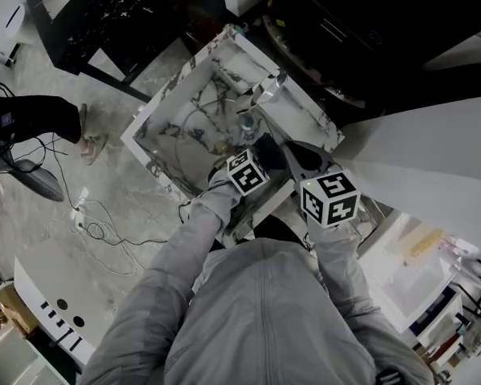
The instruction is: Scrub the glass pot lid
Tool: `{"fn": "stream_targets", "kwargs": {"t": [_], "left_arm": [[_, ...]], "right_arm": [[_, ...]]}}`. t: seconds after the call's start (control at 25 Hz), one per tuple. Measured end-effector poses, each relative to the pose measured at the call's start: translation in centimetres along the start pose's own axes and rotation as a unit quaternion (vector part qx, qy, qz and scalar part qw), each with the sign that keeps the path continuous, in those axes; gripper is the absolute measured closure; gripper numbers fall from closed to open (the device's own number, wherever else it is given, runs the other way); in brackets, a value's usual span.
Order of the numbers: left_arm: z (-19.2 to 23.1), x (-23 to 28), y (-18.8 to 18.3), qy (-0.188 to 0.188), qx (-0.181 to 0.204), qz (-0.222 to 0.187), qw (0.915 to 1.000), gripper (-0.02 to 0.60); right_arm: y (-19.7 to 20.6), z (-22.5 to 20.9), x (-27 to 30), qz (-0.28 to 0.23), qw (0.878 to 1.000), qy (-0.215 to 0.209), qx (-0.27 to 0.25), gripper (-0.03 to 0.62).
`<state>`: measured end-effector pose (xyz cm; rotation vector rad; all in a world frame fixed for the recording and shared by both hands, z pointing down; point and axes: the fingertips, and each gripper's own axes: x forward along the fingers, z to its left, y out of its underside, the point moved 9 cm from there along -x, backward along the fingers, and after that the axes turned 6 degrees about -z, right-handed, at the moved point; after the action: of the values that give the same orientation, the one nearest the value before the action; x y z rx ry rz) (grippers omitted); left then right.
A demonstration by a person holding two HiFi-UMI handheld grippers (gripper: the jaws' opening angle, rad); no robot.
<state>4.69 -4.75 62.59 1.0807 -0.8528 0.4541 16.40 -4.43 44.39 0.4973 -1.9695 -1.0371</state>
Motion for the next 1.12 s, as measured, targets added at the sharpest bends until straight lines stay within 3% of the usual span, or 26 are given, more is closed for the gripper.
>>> {"fn": "stream_targets", "kwargs": {"t": [0.12, 0.28, 0.48, 0.6, 0.76, 0.92, 1.12], "left_arm": [[0.6, -1.4, -0.1, -0.029, 0.008, -0.018, 0.9994, 0.514], [3.1, -4.8, 0.1, -0.083, -0.018, -0.057, 0.9948, 0.514], [8.4, -11.2, 2.0, -0.203, -0.07, -0.086, 0.9729, 0.514], [10.9, -14.1, 4.0, -0.257, -0.101, -0.074, 0.9582, 0.514], [12.6, -16.1, 6.2, -0.315, -0.091, -0.016, 0.9446, 0.514], [13.4, -15.3, 7.5, -0.32, -0.063, 0.046, 0.9444, 0.514], [13.7, -12.8, 8.2, -0.28, -0.044, 0.107, 0.9531, 0.514]], "right_arm": [[-0.4, 0.3, 0.2, -0.001, 1.0, -0.006, -0.004, 0.559], [-1.0, 0.4, 0.4, -0.002, 1.0, -0.011, -0.011, 0.559], [-1.4, 0.9, 0.8, -0.003, 1.0, -0.022, -0.016, 0.559], [-1.3, 1.4, 1.1, 0.002, 0.999, -0.027, -0.02, 0.559], [-1.1, 1.9, 1.5, 0.007, 0.999, -0.034, -0.024, 0.559], [-0.8, 2.0, 1.7, 0.013, 0.999, -0.035, -0.024, 0.559], [-0.7, 2.1, 1.7, 0.016, 0.999, -0.033, -0.024, 0.559]]}}
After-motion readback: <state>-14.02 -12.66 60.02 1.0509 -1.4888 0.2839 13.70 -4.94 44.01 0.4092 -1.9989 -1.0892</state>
